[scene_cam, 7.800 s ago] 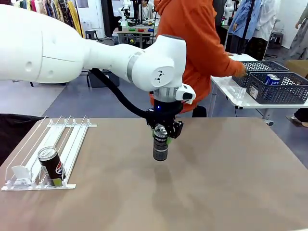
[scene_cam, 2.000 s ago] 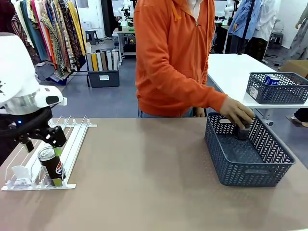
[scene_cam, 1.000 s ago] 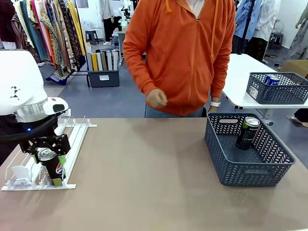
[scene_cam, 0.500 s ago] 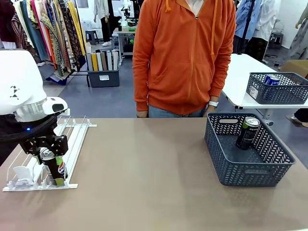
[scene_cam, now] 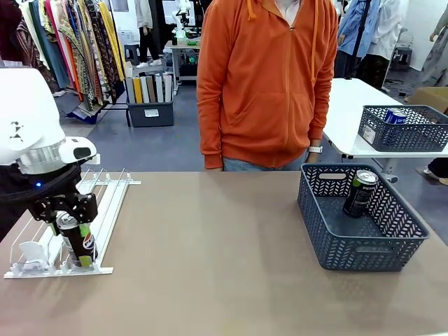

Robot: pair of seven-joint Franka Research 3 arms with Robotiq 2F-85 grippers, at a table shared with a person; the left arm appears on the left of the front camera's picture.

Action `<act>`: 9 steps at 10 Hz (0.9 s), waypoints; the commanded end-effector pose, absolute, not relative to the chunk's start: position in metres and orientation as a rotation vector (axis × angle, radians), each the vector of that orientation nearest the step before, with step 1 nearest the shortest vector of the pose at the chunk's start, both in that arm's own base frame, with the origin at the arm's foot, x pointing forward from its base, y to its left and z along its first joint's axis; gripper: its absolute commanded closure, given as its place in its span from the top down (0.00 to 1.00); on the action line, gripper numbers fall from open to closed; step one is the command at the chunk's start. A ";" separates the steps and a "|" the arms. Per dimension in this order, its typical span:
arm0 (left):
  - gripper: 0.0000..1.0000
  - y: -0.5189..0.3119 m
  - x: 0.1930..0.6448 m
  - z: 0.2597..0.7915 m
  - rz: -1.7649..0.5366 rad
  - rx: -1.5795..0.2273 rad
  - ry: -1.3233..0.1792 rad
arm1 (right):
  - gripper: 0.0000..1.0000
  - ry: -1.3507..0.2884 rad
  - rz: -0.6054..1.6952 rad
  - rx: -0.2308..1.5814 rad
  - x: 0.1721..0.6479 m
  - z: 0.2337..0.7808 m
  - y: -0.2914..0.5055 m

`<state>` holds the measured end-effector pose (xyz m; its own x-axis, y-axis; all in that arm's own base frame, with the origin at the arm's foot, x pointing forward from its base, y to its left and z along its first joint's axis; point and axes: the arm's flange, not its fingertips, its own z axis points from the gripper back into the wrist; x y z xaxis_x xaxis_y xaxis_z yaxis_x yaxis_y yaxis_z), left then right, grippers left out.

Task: Retrieve and store the cans from the dispenser.
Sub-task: Pick up one can from the Automatic Can Dispenser and place it in the middle of the table.

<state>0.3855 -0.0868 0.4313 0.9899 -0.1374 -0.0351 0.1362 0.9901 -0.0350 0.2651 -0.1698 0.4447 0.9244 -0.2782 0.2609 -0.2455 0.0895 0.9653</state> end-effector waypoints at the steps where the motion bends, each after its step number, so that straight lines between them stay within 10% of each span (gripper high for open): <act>1: 0.00 -0.078 0.366 0.487 -0.140 -0.004 -0.045 | 1.00 -0.443 -0.027 1.508 0.266 0.448 -0.169; 6: 0.00 -0.053 0.295 0.589 -0.175 -0.047 -0.371 | 1.00 -0.443 -0.027 1.508 0.266 0.448 -0.169; 9: 0.00 -0.065 0.298 0.598 -0.205 -0.020 -0.315 | 1.00 -0.443 -0.027 1.508 0.266 0.448 -0.169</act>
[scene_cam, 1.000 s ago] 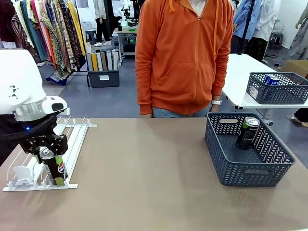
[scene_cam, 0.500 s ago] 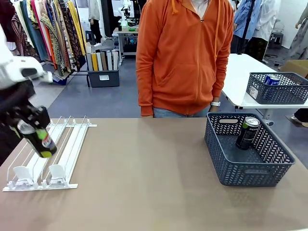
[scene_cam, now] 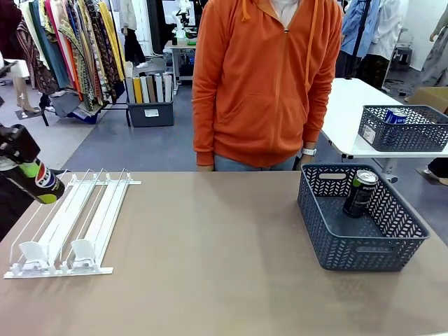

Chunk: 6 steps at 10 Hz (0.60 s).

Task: Retrieve and store the cans from the dispenser.
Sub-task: Pick up one can from the Automatic Can Dispenser and place it in the middle of the table.

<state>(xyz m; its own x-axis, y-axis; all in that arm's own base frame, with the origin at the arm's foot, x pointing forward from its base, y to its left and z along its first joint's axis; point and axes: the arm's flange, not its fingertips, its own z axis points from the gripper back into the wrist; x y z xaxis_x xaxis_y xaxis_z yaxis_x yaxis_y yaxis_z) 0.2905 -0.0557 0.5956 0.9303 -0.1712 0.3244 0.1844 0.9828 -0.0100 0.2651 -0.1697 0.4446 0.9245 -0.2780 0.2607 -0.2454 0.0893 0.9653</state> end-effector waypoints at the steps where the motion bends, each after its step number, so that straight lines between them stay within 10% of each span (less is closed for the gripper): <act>1: 0.00 -0.065 0.298 0.598 -0.205 -0.020 -0.315 | 1.00 -0.443 -0.027 1.508 0.266 0.448 -0.169; 6: 0.00 -0.108 0.342 0.602 -0.292 -0.040 -0.340 | 1.00 -0.443 -0.027 1.508 0.266 0.448 -0.169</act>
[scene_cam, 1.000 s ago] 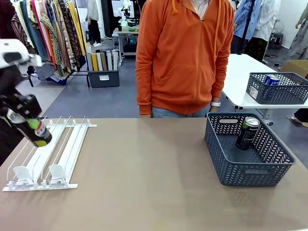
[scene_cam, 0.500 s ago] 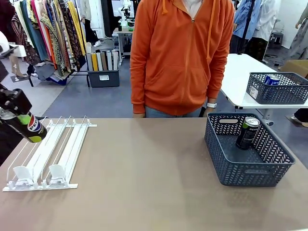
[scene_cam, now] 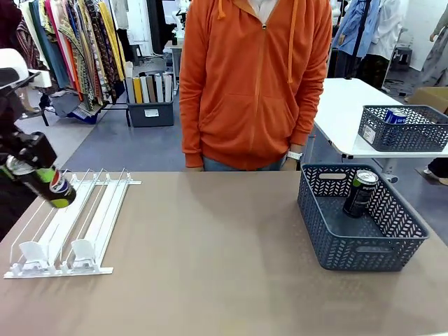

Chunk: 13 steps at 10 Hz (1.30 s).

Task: Retrieve and store the cans from the dispenser.
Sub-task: Pick up one can from the Automatic Can Dispenser and place it in the middle of the table.

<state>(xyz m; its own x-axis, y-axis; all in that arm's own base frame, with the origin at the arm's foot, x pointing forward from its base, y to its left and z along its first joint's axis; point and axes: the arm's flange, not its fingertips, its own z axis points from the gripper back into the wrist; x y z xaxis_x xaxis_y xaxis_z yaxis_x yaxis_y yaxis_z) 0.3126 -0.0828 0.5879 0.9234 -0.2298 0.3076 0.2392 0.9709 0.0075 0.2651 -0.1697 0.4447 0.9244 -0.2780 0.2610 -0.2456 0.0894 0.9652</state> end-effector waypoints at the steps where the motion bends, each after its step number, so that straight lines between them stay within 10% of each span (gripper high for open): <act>1: 0.00 -0.144 0.371 0.604 -0.369 -0.033 -0.328 | 1.00 -0.443 -0.027 1.508 0.266 0.448 -0.169; 5: 0.00 -0.326 0.472 0.524 -0.652 -0.122 -0.103 | 1.00 -0.443 -0.027 1.508 0.266 0.448 -0.169; 13: 0.00 -0.386 0.494 0.417 -0.711 -0.044 -0.018 | 1.00 -0.443 -0.027 1.508 0.266 0.448 -0.169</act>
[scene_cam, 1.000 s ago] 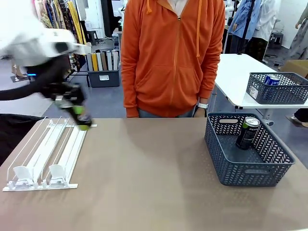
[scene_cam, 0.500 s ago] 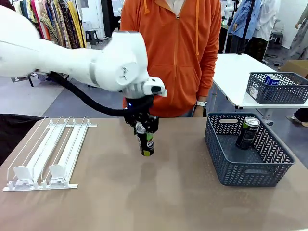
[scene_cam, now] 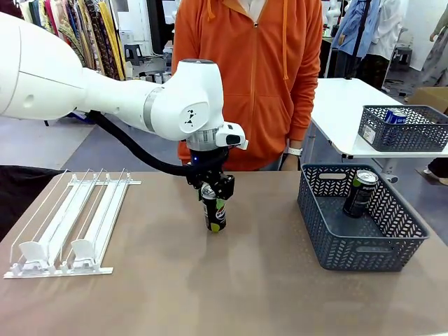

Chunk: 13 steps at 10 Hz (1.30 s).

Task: Retrieve and store the cans from the dispenser.
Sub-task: Pick up one can from the Automatic Can Dispenser and place it in the middle of the table.

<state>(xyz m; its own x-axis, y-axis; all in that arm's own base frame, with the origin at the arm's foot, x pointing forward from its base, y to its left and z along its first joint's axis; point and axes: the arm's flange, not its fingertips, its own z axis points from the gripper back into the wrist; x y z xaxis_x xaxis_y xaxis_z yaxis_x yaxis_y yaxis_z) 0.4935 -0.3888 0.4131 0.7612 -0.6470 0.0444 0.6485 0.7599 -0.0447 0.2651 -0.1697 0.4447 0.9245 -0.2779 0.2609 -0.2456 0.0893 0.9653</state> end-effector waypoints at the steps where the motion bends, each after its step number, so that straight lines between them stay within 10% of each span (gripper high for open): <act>1: 0.03 -0.387 0.495 0.415 -0.711 -0.031 -0.012 | 1.00 -0.443 -0.027 1.508 0.266 0.448 -0.169; 3: 1.00 -0.385 0.495 0.418 -0.690 0.001 -0.041 | 1.00 -0.443 -0.027 1.508 0.266 0.448 -0.169; 13: 1.00 -0.156 0.390 0.587 -0.487 -0.348 -0.265 | 1.00 -0.443 -0.027 1.508 0.266 0.448 -0.169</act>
<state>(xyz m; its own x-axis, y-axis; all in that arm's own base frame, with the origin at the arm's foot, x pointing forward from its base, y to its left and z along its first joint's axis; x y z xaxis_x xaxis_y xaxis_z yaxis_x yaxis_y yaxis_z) 0.3906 -0.1906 0.6070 0.8465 -0.4405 0.2989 0.5016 0.8481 -0.1707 0.2651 -0.1698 0.4447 0.9245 -0.2780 0.2607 -0.2453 0.0894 0.9653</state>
